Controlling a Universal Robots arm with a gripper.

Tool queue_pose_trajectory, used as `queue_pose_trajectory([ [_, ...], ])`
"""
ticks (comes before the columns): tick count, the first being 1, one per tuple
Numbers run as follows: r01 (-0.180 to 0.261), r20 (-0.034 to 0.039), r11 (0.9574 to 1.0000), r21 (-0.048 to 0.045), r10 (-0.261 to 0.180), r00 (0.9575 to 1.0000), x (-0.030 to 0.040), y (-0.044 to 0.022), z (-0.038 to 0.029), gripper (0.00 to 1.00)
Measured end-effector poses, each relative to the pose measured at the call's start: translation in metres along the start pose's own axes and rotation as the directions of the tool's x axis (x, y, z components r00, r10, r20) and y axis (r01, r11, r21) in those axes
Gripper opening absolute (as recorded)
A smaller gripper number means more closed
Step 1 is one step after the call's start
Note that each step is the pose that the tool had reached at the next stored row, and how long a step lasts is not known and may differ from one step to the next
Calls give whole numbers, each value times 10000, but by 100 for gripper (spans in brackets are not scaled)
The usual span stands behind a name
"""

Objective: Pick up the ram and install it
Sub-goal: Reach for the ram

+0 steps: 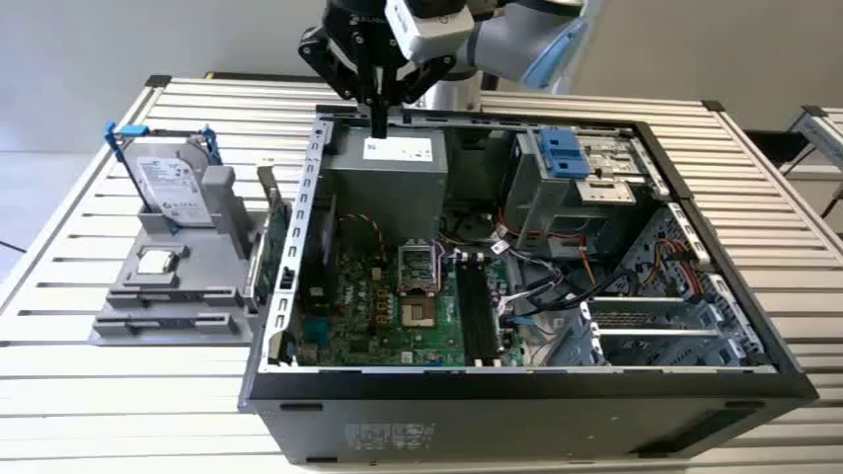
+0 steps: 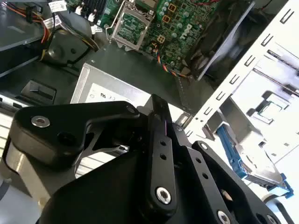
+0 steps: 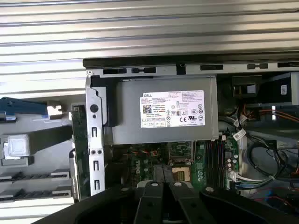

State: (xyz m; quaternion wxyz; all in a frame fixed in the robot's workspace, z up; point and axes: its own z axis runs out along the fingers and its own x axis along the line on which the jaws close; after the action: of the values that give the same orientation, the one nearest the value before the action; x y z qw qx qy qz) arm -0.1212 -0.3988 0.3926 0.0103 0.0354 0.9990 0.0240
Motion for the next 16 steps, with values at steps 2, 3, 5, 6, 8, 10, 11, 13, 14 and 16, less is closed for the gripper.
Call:
queue_pose_trajectory([
  [2, 0, 0, 10000, 0, 0, 10000, 0, 0, 0, 0],
  [3, 0, 1, 10000, 0, 0, 10000, 9, -1, 0, 0],
  [5, 0, 1, 10000, 0, 0, 10000, 10, 0, 0, 0],
  [6, 0, 0, 10000, 0, 0, 10000, 10, -1, 0, 0],
  [8, -1, 1, 10000, 0, 1, 10000, 11, -1, 0, 0],
  [10, -1, 0, 10000, -1, 1, 10000, 15, -1, 0, 0],
  [11, -1, 1, 10000, -1, 1, 10000, 21, -1, 0, 0],
  [13, 0, 1, 10000, 0, 0, 10000, 38, 2, 0, 0],
  [14, 0, 0, 10000, 0, 0, 10000, 48, 1, -1, 0],
  [16, 0, 0, 10000, 0, 0, 10000, 68, 0, -1, 0],
])
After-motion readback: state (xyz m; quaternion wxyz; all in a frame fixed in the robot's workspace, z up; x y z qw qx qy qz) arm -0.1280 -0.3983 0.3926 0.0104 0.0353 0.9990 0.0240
